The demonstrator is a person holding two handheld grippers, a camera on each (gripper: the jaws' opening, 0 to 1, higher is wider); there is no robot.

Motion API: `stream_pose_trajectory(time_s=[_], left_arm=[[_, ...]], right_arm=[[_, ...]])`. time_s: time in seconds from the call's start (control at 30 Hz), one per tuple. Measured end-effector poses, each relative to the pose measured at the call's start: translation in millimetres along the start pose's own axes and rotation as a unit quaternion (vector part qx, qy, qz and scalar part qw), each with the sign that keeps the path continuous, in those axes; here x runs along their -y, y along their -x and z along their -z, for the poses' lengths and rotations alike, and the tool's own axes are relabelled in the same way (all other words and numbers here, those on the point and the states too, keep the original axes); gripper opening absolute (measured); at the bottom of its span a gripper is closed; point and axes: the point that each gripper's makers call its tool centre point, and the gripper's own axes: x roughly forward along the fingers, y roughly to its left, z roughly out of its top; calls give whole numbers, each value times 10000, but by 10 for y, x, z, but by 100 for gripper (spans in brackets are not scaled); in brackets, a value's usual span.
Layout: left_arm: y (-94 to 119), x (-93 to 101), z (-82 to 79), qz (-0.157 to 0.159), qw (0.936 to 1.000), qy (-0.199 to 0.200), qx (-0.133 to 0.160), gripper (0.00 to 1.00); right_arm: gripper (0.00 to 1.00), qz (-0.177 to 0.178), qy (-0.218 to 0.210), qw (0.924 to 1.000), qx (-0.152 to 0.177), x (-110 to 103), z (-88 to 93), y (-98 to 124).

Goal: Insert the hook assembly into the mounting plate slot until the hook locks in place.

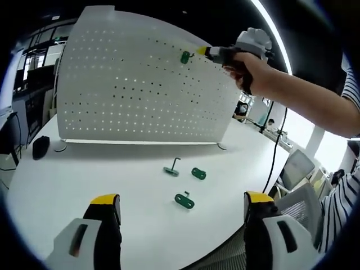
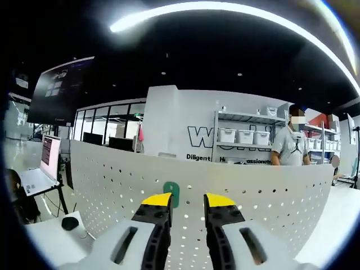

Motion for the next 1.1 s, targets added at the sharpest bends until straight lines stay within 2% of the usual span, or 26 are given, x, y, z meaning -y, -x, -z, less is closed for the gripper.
stream_pose_trajectory(time_s=[0.23,0.37,0.47,0.53,0.6,0.67,0.73,0.97,1.1], left_arm=[[-24,38,80,35,9996,-163,-221,91],[-22,38,97,30,9994,-170,-284,89],[-19,31,94,15,9994,-196,-280,89],[-20,34,103,29,9994,-187,-299,88],[-20,33,108,22,9993,-204,-311,88],[-18,38,110,34,9994,-151,-311,88],[-17,43,109,51,9995,-122,-299,88],[-26,71,150,91,9990,-161,-413,84],[-32,108,169,153,9986,-224,-450,80]], right_arm=[[19,-222,262,9983,-465,207,361,398],[21,-353,313,9953,-851,223,625,648],[22,-468,555,9895,-1253,206,924,835],[22,-696,635,9841,-1509,131,1115,984],[25,-723,713,9797,-1728,125,1275,1136],[31,-525,942,9797,-1690,183,1326,1262],[34,-536,931,9787,-1749,158,1379,1386],[36,-637,710,9702,-2226,86,1629,1764],[35,-731,667,9669,-2352,60,1697,1953]])
